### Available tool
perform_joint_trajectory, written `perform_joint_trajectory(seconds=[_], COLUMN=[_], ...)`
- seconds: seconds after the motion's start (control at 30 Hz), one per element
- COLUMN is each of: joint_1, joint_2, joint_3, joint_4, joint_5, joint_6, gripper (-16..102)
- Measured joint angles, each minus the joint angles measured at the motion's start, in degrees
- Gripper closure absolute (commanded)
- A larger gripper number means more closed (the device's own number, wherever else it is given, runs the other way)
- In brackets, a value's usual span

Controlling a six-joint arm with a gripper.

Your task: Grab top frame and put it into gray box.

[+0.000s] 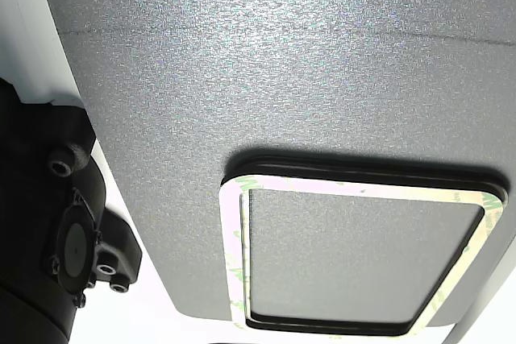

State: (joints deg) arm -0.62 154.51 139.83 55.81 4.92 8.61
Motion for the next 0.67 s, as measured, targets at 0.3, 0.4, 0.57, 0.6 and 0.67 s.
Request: perform_joint_trajectory(seconds=[0.3,0.4,0.57,0.6,0.67], joint_1=[-0.2,-0.2,-0.2,-0.2,-0.2], joint_2=[13.2,13.4,13.4,13.4,13.4], joint_3=[12.3,12.6,12.6,12.6,12.6], joint_4=[0.3,0.0,-0.1,-0.1,-0.1], joint_5=[1.9,-0.1,-0.3,-0.3,-0.3], joint_6=[-0.9,-2.7,-2.7,-2.7,-2.7], gripper=[-14,-14,-14,-14,-14])
